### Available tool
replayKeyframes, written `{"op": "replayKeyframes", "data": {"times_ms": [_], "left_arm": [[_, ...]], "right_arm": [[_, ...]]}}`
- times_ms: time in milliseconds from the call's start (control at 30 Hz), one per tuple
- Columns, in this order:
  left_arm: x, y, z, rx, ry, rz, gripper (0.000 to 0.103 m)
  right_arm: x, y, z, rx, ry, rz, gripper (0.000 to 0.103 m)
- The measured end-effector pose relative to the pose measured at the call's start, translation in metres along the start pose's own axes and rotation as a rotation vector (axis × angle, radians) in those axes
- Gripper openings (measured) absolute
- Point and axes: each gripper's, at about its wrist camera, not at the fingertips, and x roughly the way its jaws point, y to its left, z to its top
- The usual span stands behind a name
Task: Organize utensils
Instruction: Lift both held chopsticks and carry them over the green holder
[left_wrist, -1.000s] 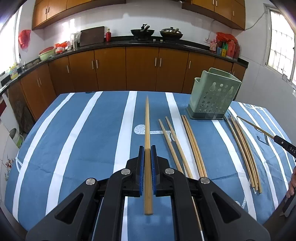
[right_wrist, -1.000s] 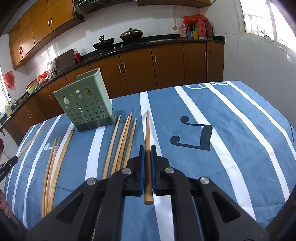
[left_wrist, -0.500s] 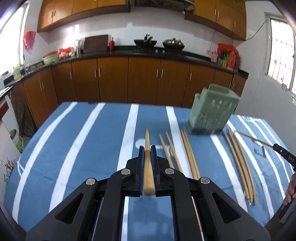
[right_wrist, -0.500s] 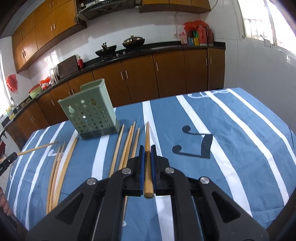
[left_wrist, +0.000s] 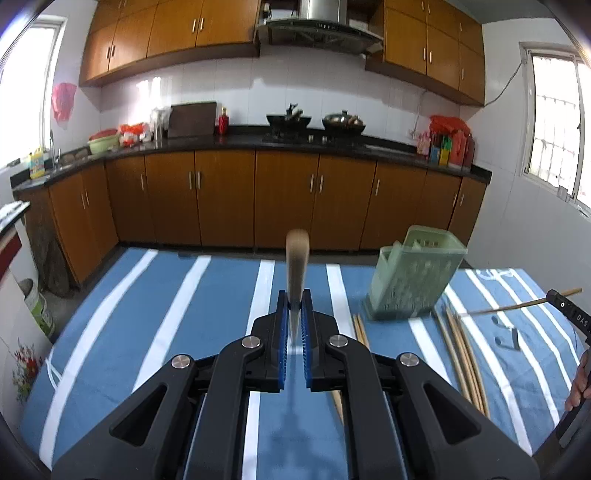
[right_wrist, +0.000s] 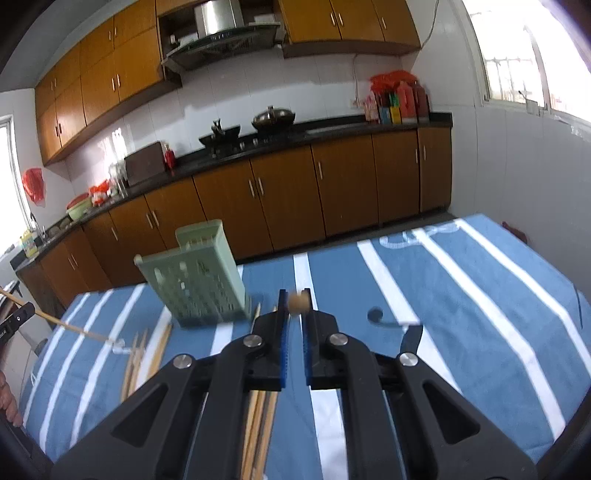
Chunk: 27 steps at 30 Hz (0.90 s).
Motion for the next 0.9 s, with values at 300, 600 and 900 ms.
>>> {"op": "replayKeyframes", "data": {"times_ms": [300,600,900], "left_arm": [[-0.016,-0.011,0.062,0.010,-0.120,-0.026,0.007],[-0.014,-0.048,0.120,-0.049,-0.262,-0.117,0.007],[0.031,-0.085,0.117,-0.048,-0.216,-0.194,0.007]], "right_arm": [[-0.032,0.014,0.083,-0.003,-0.154,0.071,0.008],[-0.037,0.055,0.139,-0.010,-0.314,0.180,0.008],[0.018,0.069,0.140,-0.028,-0.276,0.180,0.008]]}}
